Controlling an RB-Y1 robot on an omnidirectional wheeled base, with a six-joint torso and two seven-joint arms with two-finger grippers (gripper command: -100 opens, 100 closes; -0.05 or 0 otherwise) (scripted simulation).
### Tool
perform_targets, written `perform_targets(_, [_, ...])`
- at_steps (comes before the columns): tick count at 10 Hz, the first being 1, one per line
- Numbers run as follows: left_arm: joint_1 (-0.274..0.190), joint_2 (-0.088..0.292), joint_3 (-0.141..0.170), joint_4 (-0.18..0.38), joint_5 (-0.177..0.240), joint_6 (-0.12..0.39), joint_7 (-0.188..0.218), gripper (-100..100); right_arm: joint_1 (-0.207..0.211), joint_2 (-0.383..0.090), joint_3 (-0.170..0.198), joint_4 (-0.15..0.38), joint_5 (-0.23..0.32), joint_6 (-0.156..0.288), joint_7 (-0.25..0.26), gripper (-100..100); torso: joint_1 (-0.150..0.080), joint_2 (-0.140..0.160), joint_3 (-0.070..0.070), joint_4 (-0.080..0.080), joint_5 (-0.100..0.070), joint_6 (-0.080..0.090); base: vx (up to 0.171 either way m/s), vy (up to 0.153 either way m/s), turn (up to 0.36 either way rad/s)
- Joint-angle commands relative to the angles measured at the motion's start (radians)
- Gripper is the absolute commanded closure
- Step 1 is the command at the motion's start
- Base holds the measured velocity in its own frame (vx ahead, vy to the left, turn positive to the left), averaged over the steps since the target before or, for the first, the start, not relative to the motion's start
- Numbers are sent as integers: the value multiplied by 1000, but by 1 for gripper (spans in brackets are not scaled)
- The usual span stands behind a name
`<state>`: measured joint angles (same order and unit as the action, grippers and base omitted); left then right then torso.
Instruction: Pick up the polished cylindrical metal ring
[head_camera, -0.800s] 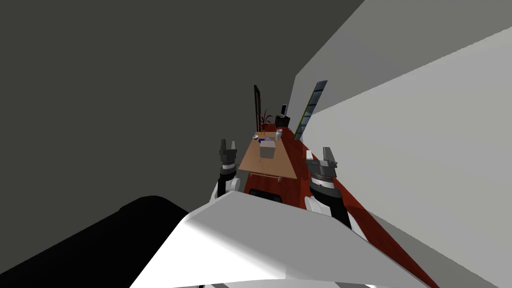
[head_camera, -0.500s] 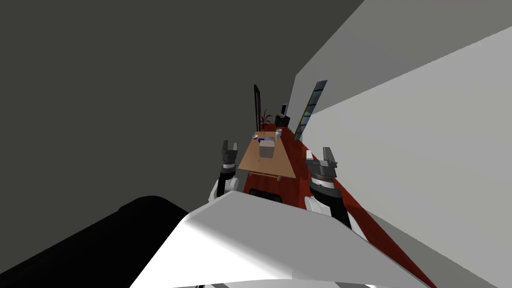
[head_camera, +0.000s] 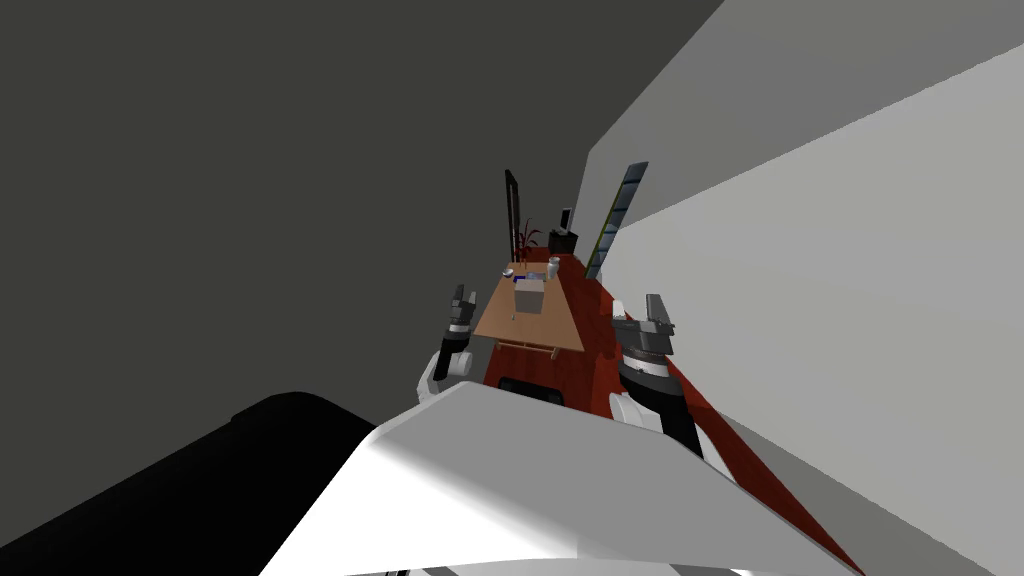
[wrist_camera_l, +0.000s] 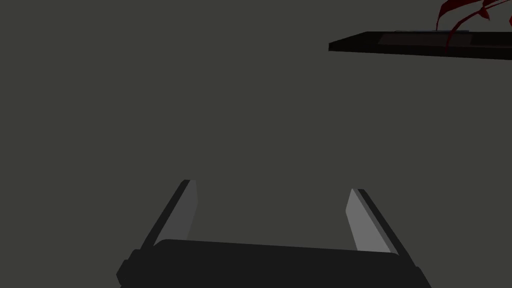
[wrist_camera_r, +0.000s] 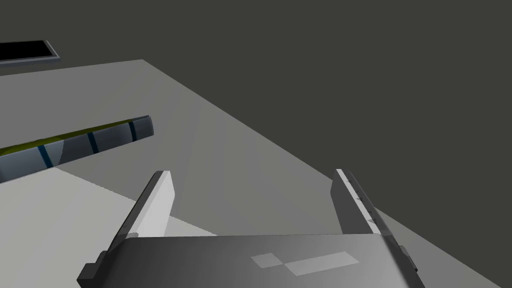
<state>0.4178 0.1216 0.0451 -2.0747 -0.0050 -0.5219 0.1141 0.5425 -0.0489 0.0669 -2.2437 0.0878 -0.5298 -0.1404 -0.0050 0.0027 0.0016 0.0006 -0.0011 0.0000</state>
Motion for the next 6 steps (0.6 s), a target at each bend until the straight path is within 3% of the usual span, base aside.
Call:
perform_targets(1, [-10, 17, 21, 35, 5, 10, 13, -100, 0, 0, 0, 0, 0, 0, 0, 0, 0, 0, 0, 0, 0, 0, -25, -56, -6])
perform_targets(4, [-49, 46, 69, 117, 7, 63, 34, -100, 0, 0, 0, 0, 0, 0, 0, 0, 3, -1, -1, 0, 1, 0, -23, -45, -25])
perform_targets(5, [-49, 46, 69, 127, 7, 63, 34, -100, 0, 0, 0, 0, 0, 0, 0, 0, 2, -1, -1, 0, 0, 0, -22, -43, -11])
perform_targets(6, [-71, 61, 94, 159, 7, 92, 44, -100, 0, 0, 0, 0, 0, 0, 0, 0, 2, -1, -1, 0, 0, 0, -28, -45, -39])
